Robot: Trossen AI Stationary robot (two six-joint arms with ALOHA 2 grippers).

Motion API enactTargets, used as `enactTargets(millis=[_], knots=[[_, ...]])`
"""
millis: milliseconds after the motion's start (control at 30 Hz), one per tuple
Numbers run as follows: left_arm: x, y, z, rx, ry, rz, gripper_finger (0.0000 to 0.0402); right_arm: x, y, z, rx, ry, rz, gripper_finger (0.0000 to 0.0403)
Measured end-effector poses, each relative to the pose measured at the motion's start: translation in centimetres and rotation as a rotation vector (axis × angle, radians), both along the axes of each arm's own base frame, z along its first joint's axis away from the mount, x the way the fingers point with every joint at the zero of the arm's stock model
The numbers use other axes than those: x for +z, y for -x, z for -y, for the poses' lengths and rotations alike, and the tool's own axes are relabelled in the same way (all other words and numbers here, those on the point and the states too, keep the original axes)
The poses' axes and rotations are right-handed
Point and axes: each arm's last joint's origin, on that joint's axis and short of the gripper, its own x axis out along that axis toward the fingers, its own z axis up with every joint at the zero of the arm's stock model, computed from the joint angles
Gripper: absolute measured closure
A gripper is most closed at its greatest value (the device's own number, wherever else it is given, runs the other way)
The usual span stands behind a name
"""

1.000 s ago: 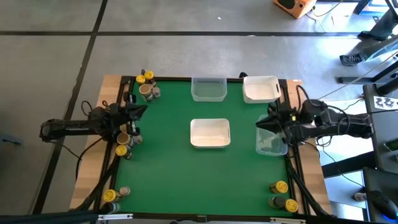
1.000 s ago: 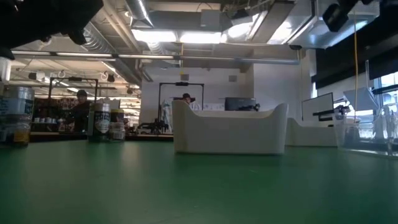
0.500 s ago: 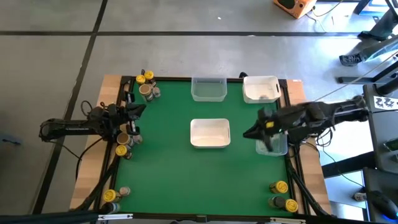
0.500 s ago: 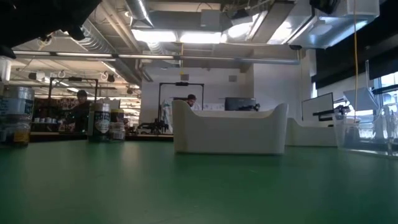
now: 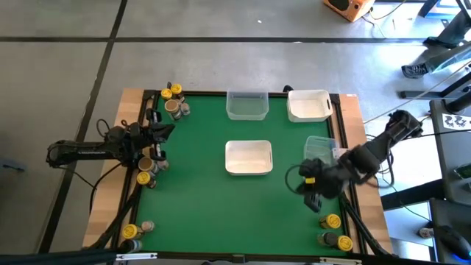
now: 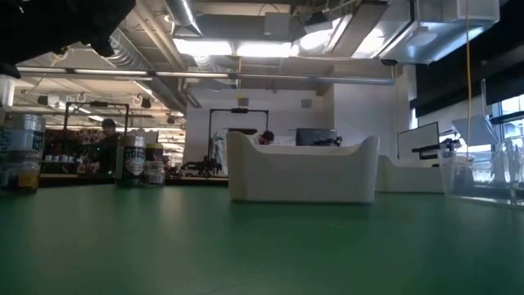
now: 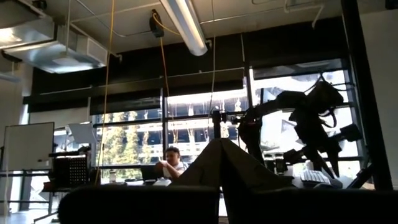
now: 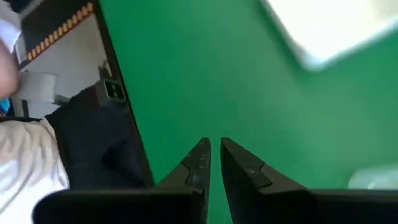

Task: Sort spices by type
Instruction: Put the yellow seasoning can into the bottom transparent bin

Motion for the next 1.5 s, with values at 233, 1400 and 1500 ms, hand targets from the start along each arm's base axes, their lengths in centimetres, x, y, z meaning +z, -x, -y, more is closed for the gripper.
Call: enactTargets(millis=[233,1400,1500], knots=[[0.0,0.0,0.0,-0.006,0.011,0.002,0.0402,-2.0,1.1,-3.2,-0.135,-0.097,-0.217,0.0363],[0.5,0.3,0.0,0.011,-0.02,0.06,0.0402,-7.4,6.6,-7.3,-0.416,-0.169,-0.628,0.0111],[0.5,0.3,0.0,0.011,-0.02,0.06,0.0402,-7.9,6.7,-7.3,-0.418,-0.17,-0.642,0.0102]])
